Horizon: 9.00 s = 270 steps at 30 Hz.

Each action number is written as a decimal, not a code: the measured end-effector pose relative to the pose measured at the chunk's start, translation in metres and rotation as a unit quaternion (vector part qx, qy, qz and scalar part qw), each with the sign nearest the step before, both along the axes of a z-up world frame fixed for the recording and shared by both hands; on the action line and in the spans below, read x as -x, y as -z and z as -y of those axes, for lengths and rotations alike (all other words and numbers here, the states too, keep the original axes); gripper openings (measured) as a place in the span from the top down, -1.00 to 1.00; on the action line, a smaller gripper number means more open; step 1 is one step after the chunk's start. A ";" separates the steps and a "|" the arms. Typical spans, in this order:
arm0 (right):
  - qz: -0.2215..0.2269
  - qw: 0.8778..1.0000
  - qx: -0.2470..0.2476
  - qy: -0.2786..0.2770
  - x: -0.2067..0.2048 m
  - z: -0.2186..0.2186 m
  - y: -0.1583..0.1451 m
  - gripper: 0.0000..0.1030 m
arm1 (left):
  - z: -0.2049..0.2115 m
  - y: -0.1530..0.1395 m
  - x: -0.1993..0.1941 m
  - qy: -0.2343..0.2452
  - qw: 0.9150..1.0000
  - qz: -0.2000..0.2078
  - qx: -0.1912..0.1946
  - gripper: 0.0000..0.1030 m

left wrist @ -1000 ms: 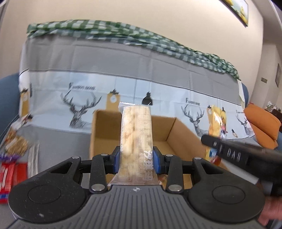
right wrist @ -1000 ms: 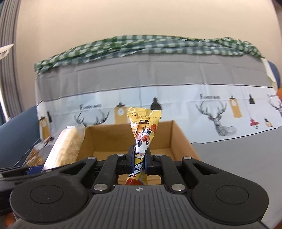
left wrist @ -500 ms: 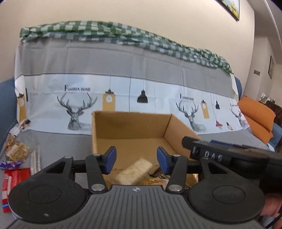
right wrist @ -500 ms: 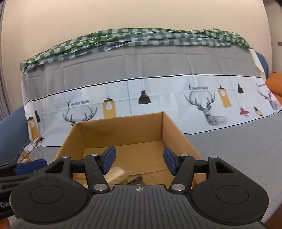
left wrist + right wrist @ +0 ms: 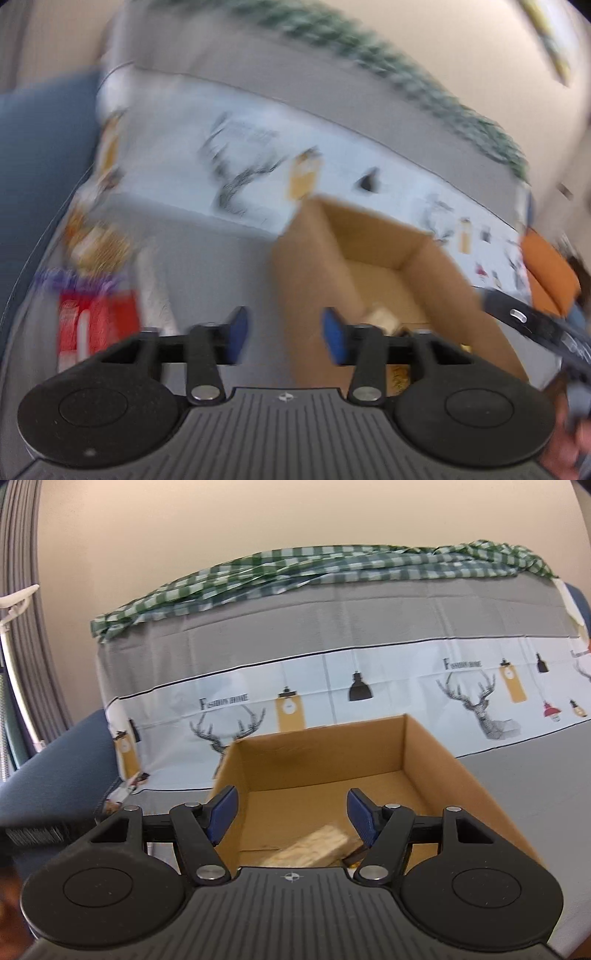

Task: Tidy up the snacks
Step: 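Open both grippers to drop the yellow snack and cracker pack in the box, then grasp the red spicy-strip pack with the left gripper while the right grasps the silver foil stick, then lift the red pack with the left gripper while the right lifts the silver stick, then carry the red pack and silver stick with both grippers over the box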

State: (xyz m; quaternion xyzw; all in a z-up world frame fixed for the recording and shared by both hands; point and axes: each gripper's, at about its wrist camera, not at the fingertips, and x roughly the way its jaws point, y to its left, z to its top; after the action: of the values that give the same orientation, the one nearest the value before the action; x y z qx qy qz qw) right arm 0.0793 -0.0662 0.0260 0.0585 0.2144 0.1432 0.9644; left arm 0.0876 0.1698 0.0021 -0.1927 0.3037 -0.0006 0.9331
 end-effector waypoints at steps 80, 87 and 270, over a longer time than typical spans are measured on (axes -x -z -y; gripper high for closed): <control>-0.215 0.949 0.144 -0.178 -0.152 -0.301 0.125 0.15 | -0.137 0.090 0.018 -0.260 0.941 -0.128 0.174 -0.20; -0.183 0.955 0.152 -0.179 -0.151 -0.300 0.127 0.49 | -0.140 0.090 0.016 -0.262 0.941 -0.128 0.168 -0.20; 0.055 0.995 -0.035 -0.072 -0.019 0.040 0.022 0.90 | 0.049 0.007 0.002 -0.057 0.996 0.032 -0.067 0.39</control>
State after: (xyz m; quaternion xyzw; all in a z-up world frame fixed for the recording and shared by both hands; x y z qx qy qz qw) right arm 0.0983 -0.1065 0.0042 0.0684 0.1600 0.2230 0.9592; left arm 0.0854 0.1207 -0.0045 -0.1465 0.2615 0.0668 0.9517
